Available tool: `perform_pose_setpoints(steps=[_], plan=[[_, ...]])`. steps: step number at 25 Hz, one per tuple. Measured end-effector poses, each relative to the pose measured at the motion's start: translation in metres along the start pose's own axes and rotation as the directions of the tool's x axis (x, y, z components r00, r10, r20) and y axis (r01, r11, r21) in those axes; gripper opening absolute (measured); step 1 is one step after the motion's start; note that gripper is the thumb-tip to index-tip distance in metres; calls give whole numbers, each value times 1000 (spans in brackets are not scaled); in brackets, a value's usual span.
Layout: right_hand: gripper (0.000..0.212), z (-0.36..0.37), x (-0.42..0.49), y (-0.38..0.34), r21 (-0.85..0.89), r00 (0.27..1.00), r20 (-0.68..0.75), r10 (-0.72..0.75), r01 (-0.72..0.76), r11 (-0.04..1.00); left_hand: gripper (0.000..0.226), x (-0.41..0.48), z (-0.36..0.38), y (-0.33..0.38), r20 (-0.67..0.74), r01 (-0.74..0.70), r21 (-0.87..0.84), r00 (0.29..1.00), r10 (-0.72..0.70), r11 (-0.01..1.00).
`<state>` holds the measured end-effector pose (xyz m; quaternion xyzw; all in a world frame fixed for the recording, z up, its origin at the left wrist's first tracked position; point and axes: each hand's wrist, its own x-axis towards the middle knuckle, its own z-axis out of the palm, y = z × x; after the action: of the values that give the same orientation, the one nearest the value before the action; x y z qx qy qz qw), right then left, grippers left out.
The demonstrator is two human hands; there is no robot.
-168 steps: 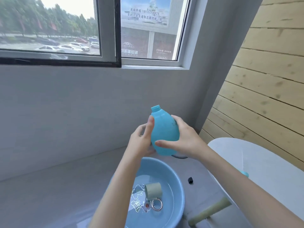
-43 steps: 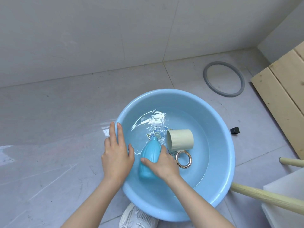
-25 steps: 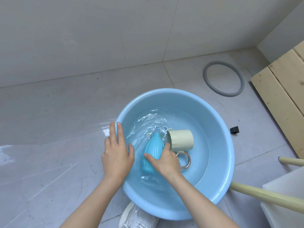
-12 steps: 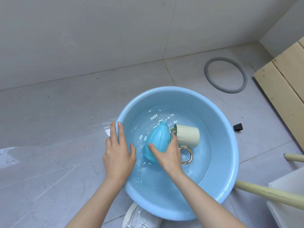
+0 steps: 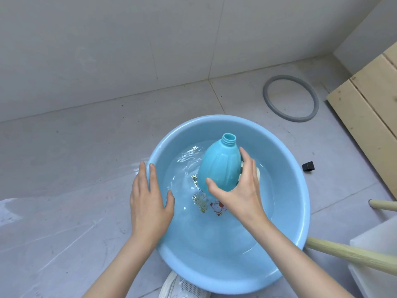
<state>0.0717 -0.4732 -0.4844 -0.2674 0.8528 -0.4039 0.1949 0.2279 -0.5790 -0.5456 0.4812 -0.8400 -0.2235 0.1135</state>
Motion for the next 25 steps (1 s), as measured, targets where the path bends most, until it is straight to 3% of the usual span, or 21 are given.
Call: perform_pose_setpoints(steps=[3, 5, 8, 13, 18, 21, 23, 25], plan=[[100, -20, 4, -15, -22, 993, 33, -117, 118, 993, 81, 7, -18, 12, 50, -146, -93, 987, 151, 985], [96, -32, 5, -25, -15, 980, 77, -185, 187, 982, 91, 15, -39, 31, 192, -236, -243, 939, 286, 941], [87, -42, 3, -38, 30, 961, 130, -244, 243, 970, 112, 26, -63, 60, 311, -226, -447, 867, 388, 865], [81, -48, 1, -47, 93, 948, 182, -260, 247, 965, 117, 38, -72, 81, 329, -135, -596, 858, 394, 792], [81, -53, 6, -50, 54, 921, 233, -312, 308, 950, 88, 39, -76, 89, 281, -123, -600, 893, 351, 791], [73, -67, 14, -46, 54, 899, 270, -343, 342, 938, 86, 38, -74, 87, 250, -113, -567, 920, 301, 816], [65, -77, 19, -32, -5, 923, 272, -272, 284, 959, 88, 37, -71, 79, 239, -109, -532, 932, 273, 840], [60, -82, 22, -4, -206, 940, 329, -87, 161, 965, 90, 37, -69, 69, 226, -98, -492, 945, 235, 865]])
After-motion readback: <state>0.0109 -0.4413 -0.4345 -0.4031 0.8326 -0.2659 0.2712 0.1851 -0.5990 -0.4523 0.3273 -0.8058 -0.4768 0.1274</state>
